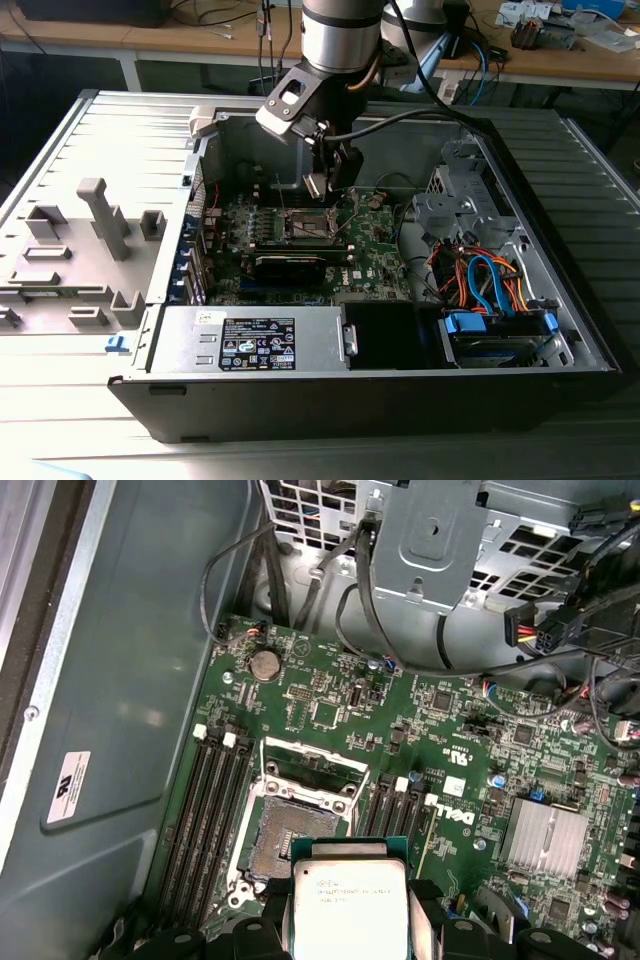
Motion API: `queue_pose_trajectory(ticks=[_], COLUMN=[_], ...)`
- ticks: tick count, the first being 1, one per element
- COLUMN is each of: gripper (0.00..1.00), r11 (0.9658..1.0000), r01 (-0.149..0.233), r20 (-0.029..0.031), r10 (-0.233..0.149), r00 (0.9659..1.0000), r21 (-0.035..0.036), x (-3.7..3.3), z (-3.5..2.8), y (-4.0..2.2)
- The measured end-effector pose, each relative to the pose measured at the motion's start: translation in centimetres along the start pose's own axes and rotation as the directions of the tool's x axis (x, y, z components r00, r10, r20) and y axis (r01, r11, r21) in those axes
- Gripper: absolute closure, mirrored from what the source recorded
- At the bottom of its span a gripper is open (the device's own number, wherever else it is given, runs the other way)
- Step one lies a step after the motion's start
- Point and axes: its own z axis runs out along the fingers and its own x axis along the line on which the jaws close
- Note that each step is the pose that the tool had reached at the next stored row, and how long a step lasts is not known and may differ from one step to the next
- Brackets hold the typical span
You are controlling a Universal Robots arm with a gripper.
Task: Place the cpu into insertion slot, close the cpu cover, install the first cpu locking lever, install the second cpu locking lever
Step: 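Place the cpu into insertion slot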
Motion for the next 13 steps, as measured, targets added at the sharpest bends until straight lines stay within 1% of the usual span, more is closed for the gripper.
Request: queue_pose_trajectory(ticks=[13], gripper=[0.45], r11=[1.0000], r01=[-0.010], r20=[0.0001], r10=[0.010], r00=[1.0000], r21=[-0.0002], x=[0.00], z=[0.02], y=[0.00])
